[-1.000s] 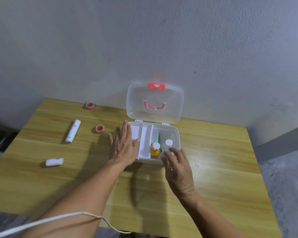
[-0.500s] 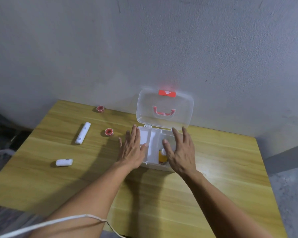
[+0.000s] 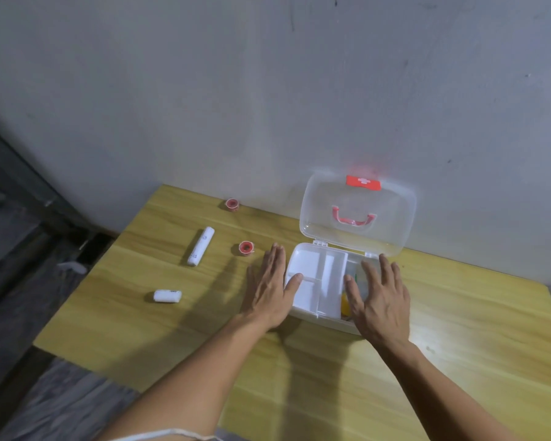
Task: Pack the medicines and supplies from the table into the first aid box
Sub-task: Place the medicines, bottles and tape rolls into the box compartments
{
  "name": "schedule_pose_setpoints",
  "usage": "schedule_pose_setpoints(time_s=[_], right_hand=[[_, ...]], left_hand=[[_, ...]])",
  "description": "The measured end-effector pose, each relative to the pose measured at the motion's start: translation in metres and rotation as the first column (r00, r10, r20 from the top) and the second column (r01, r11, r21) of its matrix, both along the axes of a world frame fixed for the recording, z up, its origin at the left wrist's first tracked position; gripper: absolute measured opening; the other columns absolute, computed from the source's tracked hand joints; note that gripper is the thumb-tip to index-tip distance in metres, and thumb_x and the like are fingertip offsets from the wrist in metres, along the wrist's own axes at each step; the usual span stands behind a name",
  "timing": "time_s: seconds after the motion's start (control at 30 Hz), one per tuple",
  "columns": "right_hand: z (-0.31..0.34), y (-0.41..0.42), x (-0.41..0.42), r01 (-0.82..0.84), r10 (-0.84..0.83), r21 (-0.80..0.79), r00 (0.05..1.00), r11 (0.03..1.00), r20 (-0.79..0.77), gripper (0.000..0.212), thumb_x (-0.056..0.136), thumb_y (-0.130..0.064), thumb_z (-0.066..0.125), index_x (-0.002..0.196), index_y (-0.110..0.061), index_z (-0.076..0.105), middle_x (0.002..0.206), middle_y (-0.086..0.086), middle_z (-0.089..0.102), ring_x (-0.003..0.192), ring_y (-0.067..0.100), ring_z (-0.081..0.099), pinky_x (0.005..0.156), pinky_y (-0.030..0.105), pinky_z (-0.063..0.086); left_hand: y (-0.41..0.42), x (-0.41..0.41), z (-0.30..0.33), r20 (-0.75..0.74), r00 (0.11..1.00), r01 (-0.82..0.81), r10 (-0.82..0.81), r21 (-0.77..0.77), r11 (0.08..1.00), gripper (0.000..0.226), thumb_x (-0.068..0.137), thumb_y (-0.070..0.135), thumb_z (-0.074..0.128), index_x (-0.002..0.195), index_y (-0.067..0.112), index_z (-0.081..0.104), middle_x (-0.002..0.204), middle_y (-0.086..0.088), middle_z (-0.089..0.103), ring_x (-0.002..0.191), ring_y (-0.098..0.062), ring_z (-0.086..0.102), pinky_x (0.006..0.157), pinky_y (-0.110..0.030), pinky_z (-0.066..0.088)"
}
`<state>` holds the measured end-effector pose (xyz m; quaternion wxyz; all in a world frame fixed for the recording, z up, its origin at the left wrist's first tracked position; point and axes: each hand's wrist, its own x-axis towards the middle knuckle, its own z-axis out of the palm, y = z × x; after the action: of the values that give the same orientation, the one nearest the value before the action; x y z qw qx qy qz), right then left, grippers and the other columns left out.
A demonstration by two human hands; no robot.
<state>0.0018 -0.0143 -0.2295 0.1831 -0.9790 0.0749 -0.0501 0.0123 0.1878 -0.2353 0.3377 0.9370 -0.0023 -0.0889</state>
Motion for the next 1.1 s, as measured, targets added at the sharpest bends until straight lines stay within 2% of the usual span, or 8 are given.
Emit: schedule_pose_setpoints(time_s=[0.13,0.3,0.4,0.53,0.77,0.87,1.0,1.1], right_hand=[[0.003,0.003,0.002,-0.002,0.001,-0.055,1.000,0.998,-0.028,0.070,0.083,-0.065,0.020,0.130,-0.023,0.051,0.154,0.011,0.032,0.143,0.033,0.023,0.108,0.053,0.032],[0.004,-0.005,0.009,-0.103,0.090,-0.247,0.994,0.963,-0.065,0.067,0.086,-0.068,0.018,0.140,-0.033,0.036,0.156,0.007,0.028,0.143,0.033,0.024,0.111,0.058,0.018],[-0.001,-0.011,0.007,-0.135,0.128,-0.170,0.991,0.976,-0.049,0.071,0.085,-0.071,0.016,0.143,-0.034,0.032,0.158,0.003,0.025,0.145,0.032,0.019,0.113,0.057,0.019],[-0.006,-0.009,0.002,-0.163,0.167,-0.128,0.986,0.978,0.021,0.074,0.082,-0.073,0.011,0.137,-0.034,0.041,0.155,0.002,0.032,0.144,0.035,0.022,0.110,0.055,0.028],[-0.003,-0.022,0.015,-0.240,0.241,-0.023,0.967,0.970,0.078,0.058,0.094,-0.058,0.016,0.122,-0.031,0.059,0.139,0.003,0.051,0.138,0.026,0.032,0.107,0.049,0.030],[-0.018,-0.031,0.025,-0.340,0.337,0.028,0.937,0.940,0.091,0.070,0.085,-0.070,0.010,0.122,-0.034,0.058,0.141,0.001,0.052,0.142,0.024,0.029,0.111,0.051,0.028],[-0.017,-0.032,0.018,-0.317,0.313,0.031,0.946,0.948,0.091,0.079,0.079,-0.080,0.019,0.126,-0.030,0.058,0.150,0.003,0.042,0.143,0.022,0.029,0.113,0.049,0.028],[-0.012,-0.029,0.010,-0.310,0.307,0.013,0.946,0.951,0.098,0.087,0.074,-0.084,0.018,0.123,-0.028,0.061,0.147,0.005,0.045,0.139,0.023,0.034,0.109,0.045,0.034]], left_hand=[[-0.003,0.003,-0.001,0.055,0.998,0.034,-0.033,-0.014,0.999,0.069,0.094,0.050,0.023,0.151,0.021,-0.001,0.161,0.007,-0.007,0.147,-0.008,-0.009,0.119,-0.048,-0.002],[-0.018,0.019,-0.004,0.103,0.992,0.067,-0.071,0.039,0.997,0.070,0.092,0.049,0.022,0.152,0.019,0.001,0.161,0.006,-0.005,0.147,-0.008,-0.011,0.119,-0.046,-0.009],[-0.022,0.018,-0.013,0.124,0.988,0.077,-0.092,0.124,0.989,0.065,0.098,0.042,0.029,0.151,0.018,0.000,0.161,0.005,-0.007,0.147,-0.010,-0.011,0.119,-0.046,-0.010],[-0.026,0.017,-0.020,0.161,0.984,0.048,-0.076,0.174,0.984,0.066,0.097,0.041,0.031,0.151,0.017,0.002,0.161,0.004,-0.007,0.148,-0.012,-0.009,0.118,-0.047,-0.009],[-0.024,0.019,-0.016,0.156,0.980,0.067,-0.120,0.309,0.949,0.067,0.096,0.046,0.029,0.151,0.016,0.005,0.161,0.006,-0.004,0.148,-0.012,0.002,0.119,-0.050,0.003],[-0.025,0.016,-0.013,0.204,0.969,0.073,-0.139,0.301,0.951,0.063,0.097,0.044,0.030,0.150,0.015,0.011,0.161,0.009,0.003,0.146,-0.017,0.016,0.117,-0.052,0.015],[-0.028,0.013,-0.014,0.209,0.974,0.040,-0.089,0.228,0.973,0.064,0.096,0.046,0.032,0.150,0.016,0.013,0.161,0.006,0.004,0.147,-0.019,0.016,0.117,-0.050,0.016],[-0.027,0.011,-0.015,0.260,0.964,0.016,-0.054,0.147,0.989,0.060,0.096,0.049,0.033,0.145,0.015,0.029,0.157,0.002,0.023,0.143,-0.022,0.026,0.115,-0.046,0.022]])
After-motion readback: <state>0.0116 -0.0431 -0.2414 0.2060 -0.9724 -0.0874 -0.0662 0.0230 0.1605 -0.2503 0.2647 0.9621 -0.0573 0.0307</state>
